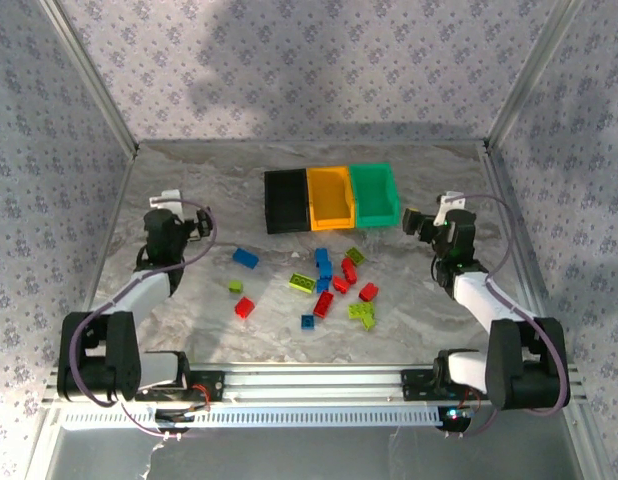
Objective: Sort the legos into containers by color
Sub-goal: Pick up the lego from the middle-left of the table.
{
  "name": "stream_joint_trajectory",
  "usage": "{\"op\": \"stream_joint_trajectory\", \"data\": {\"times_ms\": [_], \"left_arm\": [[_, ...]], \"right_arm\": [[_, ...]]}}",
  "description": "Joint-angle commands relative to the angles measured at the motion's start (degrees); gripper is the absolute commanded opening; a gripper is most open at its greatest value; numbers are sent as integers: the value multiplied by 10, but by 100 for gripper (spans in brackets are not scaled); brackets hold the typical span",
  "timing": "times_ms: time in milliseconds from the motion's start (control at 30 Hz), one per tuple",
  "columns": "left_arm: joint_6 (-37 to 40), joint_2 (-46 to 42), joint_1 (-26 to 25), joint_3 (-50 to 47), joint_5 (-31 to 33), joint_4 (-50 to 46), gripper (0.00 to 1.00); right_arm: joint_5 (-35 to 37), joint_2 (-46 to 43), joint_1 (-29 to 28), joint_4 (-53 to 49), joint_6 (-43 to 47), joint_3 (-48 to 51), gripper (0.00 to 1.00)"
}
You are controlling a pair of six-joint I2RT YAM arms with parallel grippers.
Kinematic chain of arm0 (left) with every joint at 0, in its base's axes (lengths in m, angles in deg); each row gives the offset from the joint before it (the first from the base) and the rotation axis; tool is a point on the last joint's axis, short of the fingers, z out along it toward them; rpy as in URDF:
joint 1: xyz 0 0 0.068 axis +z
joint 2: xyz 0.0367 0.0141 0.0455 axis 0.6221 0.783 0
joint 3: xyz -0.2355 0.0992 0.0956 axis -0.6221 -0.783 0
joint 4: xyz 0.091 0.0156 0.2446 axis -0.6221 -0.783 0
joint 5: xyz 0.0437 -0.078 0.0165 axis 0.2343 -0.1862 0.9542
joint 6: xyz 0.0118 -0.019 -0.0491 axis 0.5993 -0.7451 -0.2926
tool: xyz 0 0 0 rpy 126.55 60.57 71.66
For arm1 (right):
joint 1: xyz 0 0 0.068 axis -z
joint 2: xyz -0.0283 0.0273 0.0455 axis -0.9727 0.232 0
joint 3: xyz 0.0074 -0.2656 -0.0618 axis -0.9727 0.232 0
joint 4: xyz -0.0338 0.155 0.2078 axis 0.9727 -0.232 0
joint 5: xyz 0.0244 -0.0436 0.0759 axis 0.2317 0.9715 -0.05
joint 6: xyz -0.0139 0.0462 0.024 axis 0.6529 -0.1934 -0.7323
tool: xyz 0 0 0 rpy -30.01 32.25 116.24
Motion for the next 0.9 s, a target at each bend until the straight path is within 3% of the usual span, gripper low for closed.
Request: {"op": "stream_joint_trajectory", "data": {"times_ms": [0,133,300,500,700,800,867], "left_arm": [[-58,-13,4,-15,74,-36,100],[-75,-22,20,-11,47,-63,100],[-78,-26,21,-17,9,-45,100],[-71,-28,21,-10,-10,-58,100],[-112,-77,-3,-9,-34,-133,98],[-155,-98,-44,-5,-35,-189,95],[-159,-93,-85,8,-59,-219,95]], "right_arm": [[-136,36,38,-46,-126,-20,100],[-140,50,0,-64,-128,-39,99],[13,39,-100,-135,-113,-50,99],[79,40,-181,-123,-141,-21,99],[93,29,-199,-142,-162,-32,100],[67,54,-197,-149,-162,-43,100],[37,90,-191,-208,-134,-87,100]]}}
